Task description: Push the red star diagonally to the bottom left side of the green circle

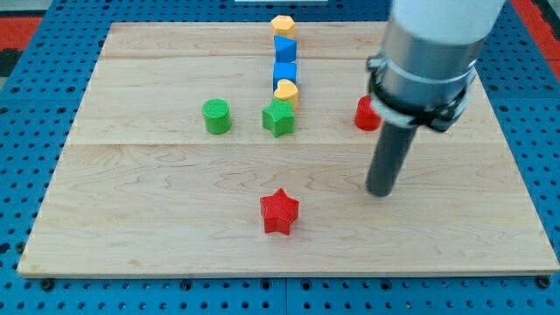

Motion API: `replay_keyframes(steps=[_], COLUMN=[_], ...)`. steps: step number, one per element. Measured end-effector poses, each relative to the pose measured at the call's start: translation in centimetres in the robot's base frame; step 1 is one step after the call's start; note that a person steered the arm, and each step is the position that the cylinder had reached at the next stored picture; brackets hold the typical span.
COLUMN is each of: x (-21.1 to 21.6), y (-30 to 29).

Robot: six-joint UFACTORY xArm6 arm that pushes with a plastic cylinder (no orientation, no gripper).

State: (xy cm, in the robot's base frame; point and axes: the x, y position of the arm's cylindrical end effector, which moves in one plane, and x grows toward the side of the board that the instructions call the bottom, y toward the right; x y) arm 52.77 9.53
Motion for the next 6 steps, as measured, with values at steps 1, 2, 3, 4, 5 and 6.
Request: replay_keyframes(steps=[1, 2, 3, 4, 5, 6], x=[2.4, 3.7, 2.8, 0.3, -4.2, -1.5], y=[-6.9, -8.2, -16.5, -22.6, -27.3, -25.9])
